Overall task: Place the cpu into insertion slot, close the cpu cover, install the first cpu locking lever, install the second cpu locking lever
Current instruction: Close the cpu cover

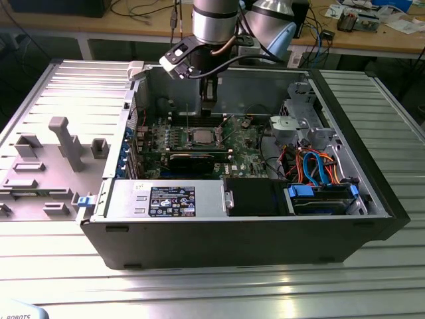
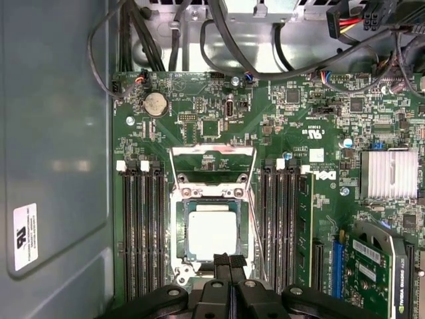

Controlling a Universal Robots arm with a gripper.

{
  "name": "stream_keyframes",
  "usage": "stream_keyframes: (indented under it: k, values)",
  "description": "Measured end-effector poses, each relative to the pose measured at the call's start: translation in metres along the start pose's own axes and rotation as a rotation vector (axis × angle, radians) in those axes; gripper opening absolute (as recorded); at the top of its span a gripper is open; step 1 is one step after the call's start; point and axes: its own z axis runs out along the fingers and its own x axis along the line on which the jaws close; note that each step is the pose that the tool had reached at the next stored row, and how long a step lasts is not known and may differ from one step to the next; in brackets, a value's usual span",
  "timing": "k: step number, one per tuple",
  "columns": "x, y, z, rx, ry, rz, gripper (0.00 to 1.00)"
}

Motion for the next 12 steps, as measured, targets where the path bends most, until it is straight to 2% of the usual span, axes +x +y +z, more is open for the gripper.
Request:
stream_keyframes:
  k: [7,9,12]
  values:
    - [0.0001,0.0013,0.0000,-0.0001,0.0000,0.000,0.11]
    - [0.0002,0.0051,-0.0001,0.0000,-0.0001,0.000,0.11]
    - [0.0002,0.0139,-0.0003,0.0000,-0.0002,0.000,0.11]
